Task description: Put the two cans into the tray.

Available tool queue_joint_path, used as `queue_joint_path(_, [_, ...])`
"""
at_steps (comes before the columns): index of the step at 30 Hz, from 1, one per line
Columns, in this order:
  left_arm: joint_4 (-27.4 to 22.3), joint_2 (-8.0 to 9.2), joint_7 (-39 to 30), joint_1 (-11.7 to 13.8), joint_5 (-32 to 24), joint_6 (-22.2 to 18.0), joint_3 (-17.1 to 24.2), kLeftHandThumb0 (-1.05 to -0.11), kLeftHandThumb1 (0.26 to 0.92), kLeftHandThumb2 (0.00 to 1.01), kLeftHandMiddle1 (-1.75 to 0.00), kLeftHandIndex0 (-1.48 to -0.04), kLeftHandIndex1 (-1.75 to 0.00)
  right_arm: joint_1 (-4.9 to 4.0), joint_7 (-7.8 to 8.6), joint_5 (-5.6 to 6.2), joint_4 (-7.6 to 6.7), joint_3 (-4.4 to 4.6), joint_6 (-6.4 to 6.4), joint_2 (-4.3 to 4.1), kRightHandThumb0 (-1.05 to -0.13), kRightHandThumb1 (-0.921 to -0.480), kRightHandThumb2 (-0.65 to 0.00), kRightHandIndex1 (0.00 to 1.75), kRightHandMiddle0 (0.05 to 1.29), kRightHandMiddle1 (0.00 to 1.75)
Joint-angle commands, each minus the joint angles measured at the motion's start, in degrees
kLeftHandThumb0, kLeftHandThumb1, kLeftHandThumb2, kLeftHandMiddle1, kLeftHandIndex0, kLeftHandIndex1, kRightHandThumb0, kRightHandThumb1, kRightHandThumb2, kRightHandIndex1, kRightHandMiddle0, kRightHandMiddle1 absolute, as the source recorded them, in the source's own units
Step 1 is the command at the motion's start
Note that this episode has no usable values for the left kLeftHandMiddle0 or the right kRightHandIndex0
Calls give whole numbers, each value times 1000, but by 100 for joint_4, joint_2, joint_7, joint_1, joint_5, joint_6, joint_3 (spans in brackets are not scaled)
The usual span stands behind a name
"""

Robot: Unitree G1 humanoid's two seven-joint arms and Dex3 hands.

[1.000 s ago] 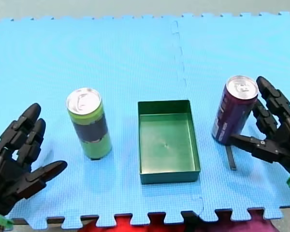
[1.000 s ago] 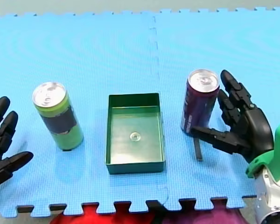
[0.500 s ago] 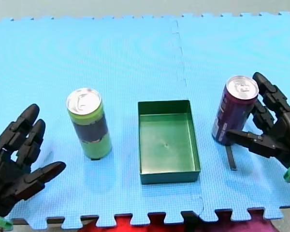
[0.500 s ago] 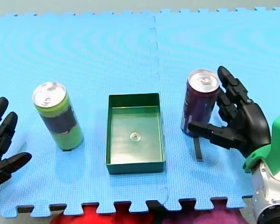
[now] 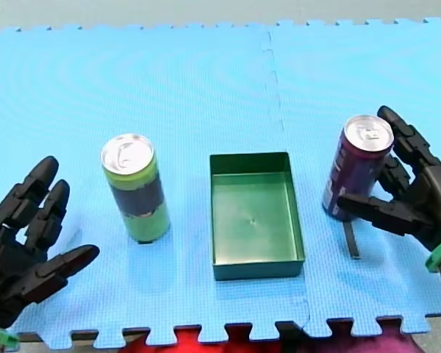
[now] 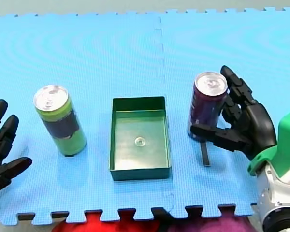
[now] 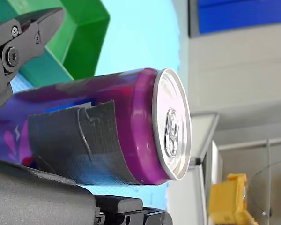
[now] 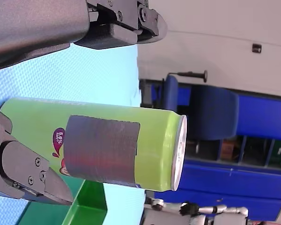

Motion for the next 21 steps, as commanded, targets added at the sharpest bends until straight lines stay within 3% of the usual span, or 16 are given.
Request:
queue_joint_path(1, [-50, 8, 5, -5, -18, 17, 13, -1048, 643, 0, -4, -241, -1, -48, -1, -9, 12, -6, -47, -10, -793, -545, 0, 1, 90, 1])
queue_joint_path(11, [-166, -8, 143, 54, 92, -85, -39, -1048, 646, 1, -5, -240, 0, -105, -79, -82, 67, 18, -71, 44, -791, -544, 0, 2, 92, 1])
queue_joint_path(21, [-202, 5, 168, 100, 92, -101, -48, -1048, 650, 2, -8, -239, 0, -187, -244, -215, 136, 53, -150, 33, -806, -549, -2, 6, 98, 2])
